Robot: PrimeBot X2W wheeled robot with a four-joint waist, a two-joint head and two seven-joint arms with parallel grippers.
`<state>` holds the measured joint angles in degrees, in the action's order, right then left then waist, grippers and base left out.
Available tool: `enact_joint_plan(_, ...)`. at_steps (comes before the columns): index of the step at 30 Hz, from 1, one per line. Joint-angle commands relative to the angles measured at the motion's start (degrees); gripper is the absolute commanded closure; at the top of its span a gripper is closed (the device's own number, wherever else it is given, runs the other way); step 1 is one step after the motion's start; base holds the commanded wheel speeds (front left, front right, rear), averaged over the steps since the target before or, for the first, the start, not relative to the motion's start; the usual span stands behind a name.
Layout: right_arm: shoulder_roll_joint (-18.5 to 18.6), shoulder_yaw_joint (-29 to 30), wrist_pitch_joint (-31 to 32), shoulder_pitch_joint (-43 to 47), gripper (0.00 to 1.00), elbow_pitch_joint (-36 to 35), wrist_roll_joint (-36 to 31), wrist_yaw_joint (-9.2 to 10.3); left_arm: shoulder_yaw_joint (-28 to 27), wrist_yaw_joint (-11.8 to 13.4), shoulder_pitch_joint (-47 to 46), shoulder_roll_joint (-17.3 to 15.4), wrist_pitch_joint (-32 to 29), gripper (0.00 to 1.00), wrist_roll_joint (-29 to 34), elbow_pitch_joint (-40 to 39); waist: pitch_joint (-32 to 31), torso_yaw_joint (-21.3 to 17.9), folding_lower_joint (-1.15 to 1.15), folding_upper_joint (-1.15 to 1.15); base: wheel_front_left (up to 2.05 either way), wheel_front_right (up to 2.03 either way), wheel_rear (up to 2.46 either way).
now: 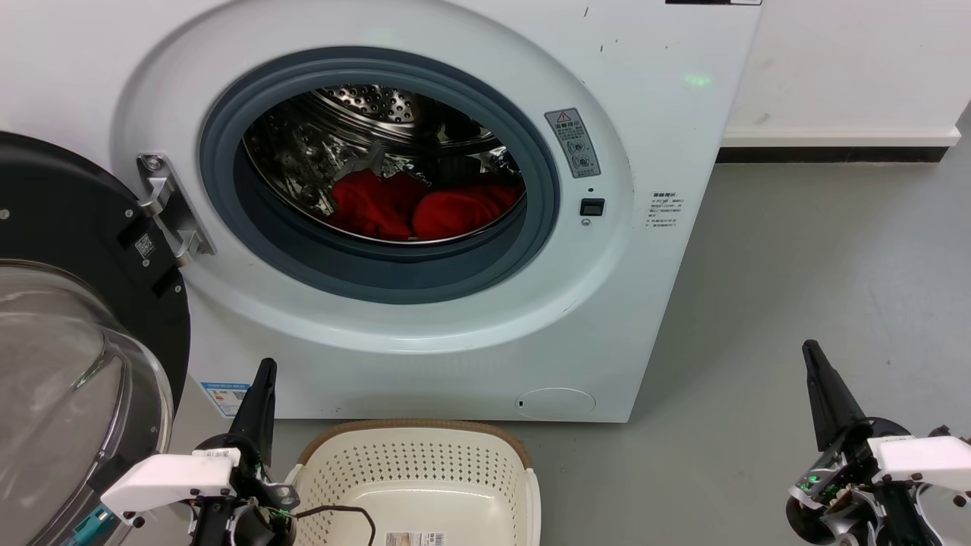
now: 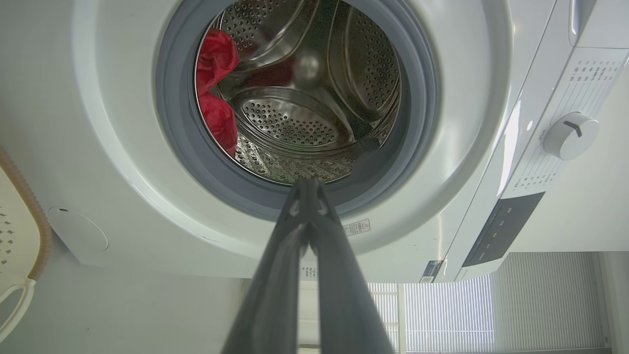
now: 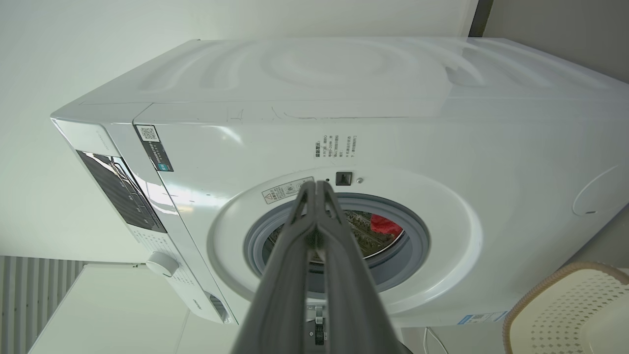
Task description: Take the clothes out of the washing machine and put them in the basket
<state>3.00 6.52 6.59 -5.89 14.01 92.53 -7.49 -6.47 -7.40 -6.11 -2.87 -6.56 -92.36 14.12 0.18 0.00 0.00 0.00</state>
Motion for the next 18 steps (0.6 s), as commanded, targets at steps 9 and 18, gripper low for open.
enact_joint_plan(9,-0.2,0.0,0.0,-0.7,1.00,0.1,-0.3,0.00,-0.1,-0.2,-0.4,0.0,-0.1,1.00,-0.1,0.0,0.0,0.0,0.00,0.00,0.00,0.00,0.00)
enact_joint_plan(18,-0.2,0.0,0.0,-0.7,1.00,0.1,-0.3,0.00,-0.1,-0.2,-0.4,0.0,-0.1,1.00,-0.1,0.0,0.0,0.0,0.00,0.00,0.00,0.00,0.00)
